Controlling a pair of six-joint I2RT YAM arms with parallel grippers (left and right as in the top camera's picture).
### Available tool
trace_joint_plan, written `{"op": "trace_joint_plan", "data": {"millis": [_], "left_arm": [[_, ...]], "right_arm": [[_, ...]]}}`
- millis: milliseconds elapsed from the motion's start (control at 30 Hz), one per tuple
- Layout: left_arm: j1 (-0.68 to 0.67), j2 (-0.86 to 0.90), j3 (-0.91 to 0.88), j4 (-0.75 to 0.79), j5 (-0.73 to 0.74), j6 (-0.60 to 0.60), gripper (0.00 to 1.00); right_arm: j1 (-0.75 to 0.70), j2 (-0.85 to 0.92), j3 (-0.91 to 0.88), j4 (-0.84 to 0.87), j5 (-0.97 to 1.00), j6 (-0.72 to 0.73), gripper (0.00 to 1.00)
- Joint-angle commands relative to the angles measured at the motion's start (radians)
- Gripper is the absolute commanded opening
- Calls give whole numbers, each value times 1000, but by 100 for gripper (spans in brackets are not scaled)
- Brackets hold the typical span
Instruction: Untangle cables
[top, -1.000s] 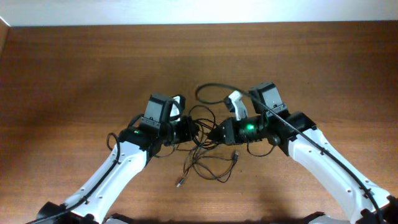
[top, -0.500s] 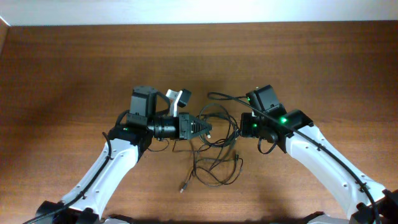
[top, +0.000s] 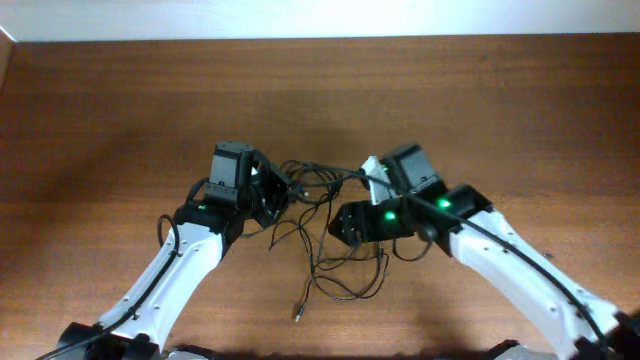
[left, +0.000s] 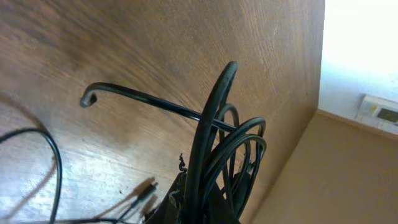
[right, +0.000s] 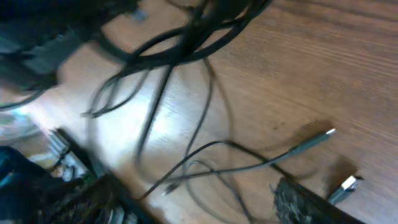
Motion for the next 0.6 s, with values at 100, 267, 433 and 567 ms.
{"op": "trace_joint_plan", "data": {"millis": [100, 267, 433, 567], "left_arm": [[1, -1, 5, -5, 167, 85, 0], [2, -1, 5, -87, 249, 458, 0], [2, -1, 5, -97, 52, 798, 0], [2, -1, 5, -215, -555, 329, 1]], "right_arm": [[52, 123, 3, 182, 187, 84, 4], [-204, 122, 4, -55, 529, 162, 4], [-377, 122, 4, -98, 526, 87, 4], [-548, 122, 4, -173, 525, 84, 4]]}}
